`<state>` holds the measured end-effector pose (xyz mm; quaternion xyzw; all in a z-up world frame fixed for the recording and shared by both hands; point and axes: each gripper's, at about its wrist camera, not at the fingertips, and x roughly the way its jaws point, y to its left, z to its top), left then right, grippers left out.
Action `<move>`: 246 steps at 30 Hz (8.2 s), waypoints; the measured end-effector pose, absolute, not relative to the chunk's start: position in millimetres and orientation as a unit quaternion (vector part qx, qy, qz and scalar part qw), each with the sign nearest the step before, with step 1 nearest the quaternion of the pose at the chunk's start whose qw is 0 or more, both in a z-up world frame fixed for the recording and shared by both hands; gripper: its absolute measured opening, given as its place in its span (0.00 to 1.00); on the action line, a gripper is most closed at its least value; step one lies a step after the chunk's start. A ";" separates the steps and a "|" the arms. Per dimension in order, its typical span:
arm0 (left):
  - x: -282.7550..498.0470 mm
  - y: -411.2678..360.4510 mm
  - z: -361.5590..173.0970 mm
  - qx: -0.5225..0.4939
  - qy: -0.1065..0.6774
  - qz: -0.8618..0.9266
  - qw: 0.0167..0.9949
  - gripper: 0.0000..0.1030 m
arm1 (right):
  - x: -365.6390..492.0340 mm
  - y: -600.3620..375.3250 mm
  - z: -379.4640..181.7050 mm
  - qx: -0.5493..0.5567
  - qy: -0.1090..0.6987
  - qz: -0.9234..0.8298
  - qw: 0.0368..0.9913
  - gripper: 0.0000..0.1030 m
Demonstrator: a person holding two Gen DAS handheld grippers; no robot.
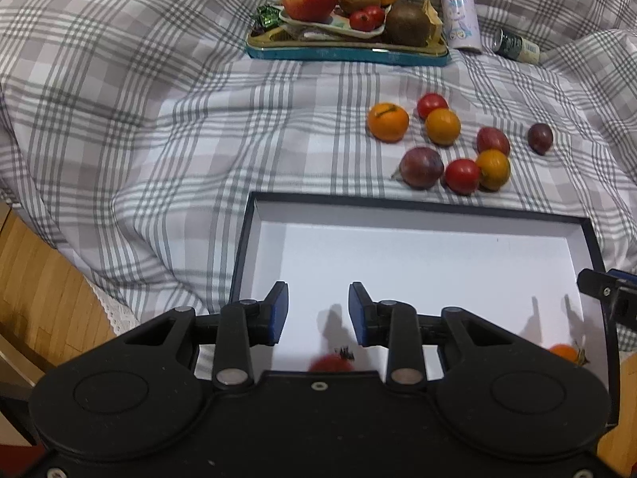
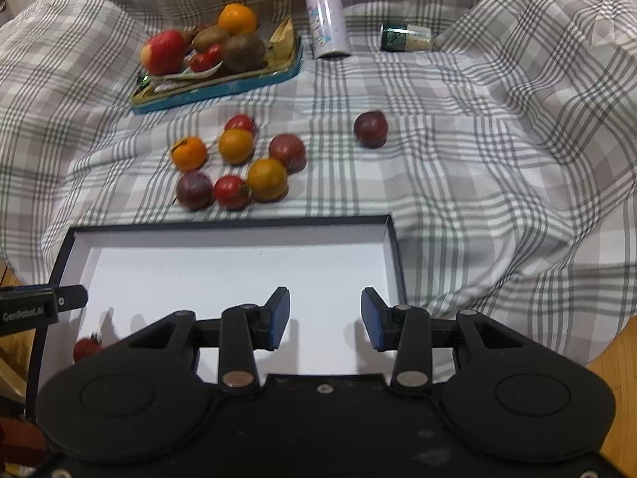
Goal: Organize fruits
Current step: 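Withdraw both open grippers from the box toward the fruit row, then grasp the dark red plum with left gripper while right grasps a yellow-orange fruit, then carry the plum and yellow-orange fruit into the white box and release, then withdraw both open grippers from the box toward the remaining fruits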
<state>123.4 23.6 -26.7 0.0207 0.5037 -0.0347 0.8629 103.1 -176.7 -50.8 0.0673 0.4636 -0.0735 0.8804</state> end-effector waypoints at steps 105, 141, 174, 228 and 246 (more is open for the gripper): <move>251.1 6.8 -33.4 -0.003 0.471 -0.088 0.878 0.43 | 228.3 -189.6 -64.2 0.109 0.439 -0.049 0.891 0.39; 60.7 0.1 -33.7 0.043 0.526 -0.169 0.832 0.43 | 66.6 -141.6 -44.9 0.083 0.452 0.006 0.888 0.39; 67.1 2.8 -34.8 0.044 0.515 -0.138 0.845 0.44 | 98.7 -141.6 -57.0 0.062 0.447 -0.021 0.892 0.39; 105.2 -0.7 -11.3 0.034 0.477 -0.123 0.869 0.43 | 72.1 -202.8 -39.7 0.084 0.440 -0.116 0.886 0.46; 177.4 -42.5 -16.8 0.050 0.471 -0.157 0.867 0.43 | 155.7 -216.9 -41.5 0.073 0.420 -0.093 0.900 0.46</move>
